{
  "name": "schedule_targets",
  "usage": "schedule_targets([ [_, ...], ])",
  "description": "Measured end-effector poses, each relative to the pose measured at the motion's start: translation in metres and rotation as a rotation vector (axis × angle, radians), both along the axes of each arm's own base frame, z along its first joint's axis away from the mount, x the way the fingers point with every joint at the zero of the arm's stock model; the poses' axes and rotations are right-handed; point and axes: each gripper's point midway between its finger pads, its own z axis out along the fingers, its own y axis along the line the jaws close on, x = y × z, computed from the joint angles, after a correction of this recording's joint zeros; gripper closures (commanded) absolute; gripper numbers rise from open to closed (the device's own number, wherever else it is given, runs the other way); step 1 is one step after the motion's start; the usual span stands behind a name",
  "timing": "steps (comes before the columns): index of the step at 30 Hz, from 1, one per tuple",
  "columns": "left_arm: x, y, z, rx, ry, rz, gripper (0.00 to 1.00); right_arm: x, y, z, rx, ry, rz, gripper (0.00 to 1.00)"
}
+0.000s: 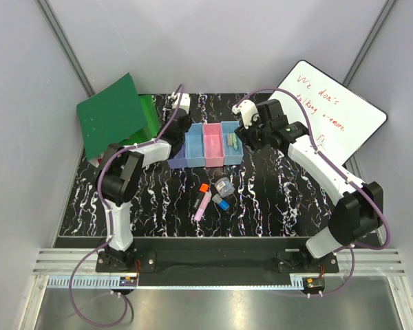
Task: Sort the stationery into containers
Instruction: Place the stationery in the storage box.
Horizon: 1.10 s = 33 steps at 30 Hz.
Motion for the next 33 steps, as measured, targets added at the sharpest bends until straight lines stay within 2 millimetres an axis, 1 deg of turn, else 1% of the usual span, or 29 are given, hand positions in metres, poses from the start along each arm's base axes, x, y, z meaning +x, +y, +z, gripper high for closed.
schedule_targets([
  [15, 0.001, 0.003, 0.000, -0.004, 0.000, 0.005, 1.00, 0.001, -0.001, 0.000, -0.006, -0.004, 0.000, 0.38],
  [21, -0.001, 0.008, -0.001, 0.001, -0.010, 0.032, 1.00, 0.001, -0.001, 0.000, -0.008, -0.004, 0.001, 0.38],
  [25, -0.012, 0.009, 0.001, 0.005, -0.045, 0.022, 1.00, 0.001, -0.001, 0.000, -0.009, -0.004, 0.001, 0.38],
  [30, -0.030, 0.003, 0.002, 0.046, -0.076, -0.026, 1.00, 0.001, -0.001, 0.000, -0.009, -0.005, 0.002, 0.38],
  [33, -0.035, -0.001, 0.003, 0.071, -0.091, -0.052, 1.00, 0.000, -0.001, 0.000, -0.009, -0.005, 0.002, 0.38],
])
